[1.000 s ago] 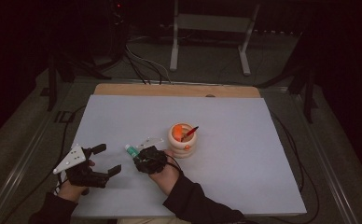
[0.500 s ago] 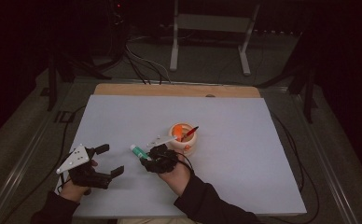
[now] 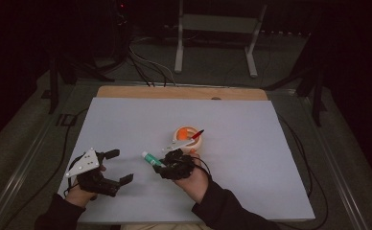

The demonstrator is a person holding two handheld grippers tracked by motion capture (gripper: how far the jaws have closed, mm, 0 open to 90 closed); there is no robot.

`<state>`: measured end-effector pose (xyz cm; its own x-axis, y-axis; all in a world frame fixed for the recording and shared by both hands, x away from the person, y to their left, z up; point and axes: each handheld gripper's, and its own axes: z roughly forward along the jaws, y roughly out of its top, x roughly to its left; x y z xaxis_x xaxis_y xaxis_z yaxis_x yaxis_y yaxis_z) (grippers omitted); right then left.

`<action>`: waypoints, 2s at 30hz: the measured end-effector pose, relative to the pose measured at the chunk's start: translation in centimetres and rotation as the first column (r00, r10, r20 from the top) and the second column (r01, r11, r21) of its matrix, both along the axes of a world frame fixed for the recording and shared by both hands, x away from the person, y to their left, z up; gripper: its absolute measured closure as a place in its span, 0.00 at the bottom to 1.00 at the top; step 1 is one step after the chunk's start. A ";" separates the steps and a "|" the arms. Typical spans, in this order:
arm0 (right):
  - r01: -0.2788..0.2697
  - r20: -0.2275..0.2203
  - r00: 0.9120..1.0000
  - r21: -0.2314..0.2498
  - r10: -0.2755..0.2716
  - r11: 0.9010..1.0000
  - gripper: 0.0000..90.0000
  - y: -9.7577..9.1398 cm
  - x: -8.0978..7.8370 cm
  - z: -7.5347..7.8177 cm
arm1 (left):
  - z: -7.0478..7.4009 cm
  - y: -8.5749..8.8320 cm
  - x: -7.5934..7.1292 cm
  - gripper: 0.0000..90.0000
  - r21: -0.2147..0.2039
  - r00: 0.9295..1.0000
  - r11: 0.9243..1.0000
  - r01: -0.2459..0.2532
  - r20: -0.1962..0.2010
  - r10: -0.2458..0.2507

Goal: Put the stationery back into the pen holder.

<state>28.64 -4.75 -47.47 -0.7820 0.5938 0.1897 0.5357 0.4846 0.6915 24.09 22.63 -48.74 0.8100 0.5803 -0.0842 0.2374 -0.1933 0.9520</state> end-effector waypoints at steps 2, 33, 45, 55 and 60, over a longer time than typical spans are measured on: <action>-0.001 0.000 1.000 -0.002 0.001 1.000 0.73 -0.3 0.0 0.0 | 0.1 -0.2 0.0 0.01 0.004 1.000 1.000 0.009 0.006 -0.009; -0.100 -0.006 0.995 -0.061 0.099 0.993 0.73 -8.0 0.0 1.9 | 2.2 -7.6 0.0 0.01 0.205 0.967 0.959 0.194 0.124 -0.222; -0.112 -0.037 0.993 -0.084 0.109 0.990 0.73 -7.5 0.1 1.8 | 2.9 -9.7 -0.2 0.01 0.403 0.949 0.894 0.197 0.149 -0.277; -0.126 -0.075 0.990 -0.097 0.119 0.987 0.73 -6.9 0.2 1.6 | 2.1 -11.3 -0.7 0.08 0.562 0.924 0.818 0.124 0.234 -0.301; -0.129 -0.090 0.989 -0.087 0.121 0.988 0.73 -6.8 0.3 1.8 | 1.6 -11.8 -1.0 0.17 0.615 0.901 0.785 0.072 0.298 -0.316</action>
<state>28.89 -11.58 -45.67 -0.8349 0.5100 0.2069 0.5210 0.6111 0.5960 23.06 10.85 -47.18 0.8073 0.2443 0.5372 -0.2083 -0.7338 0.6467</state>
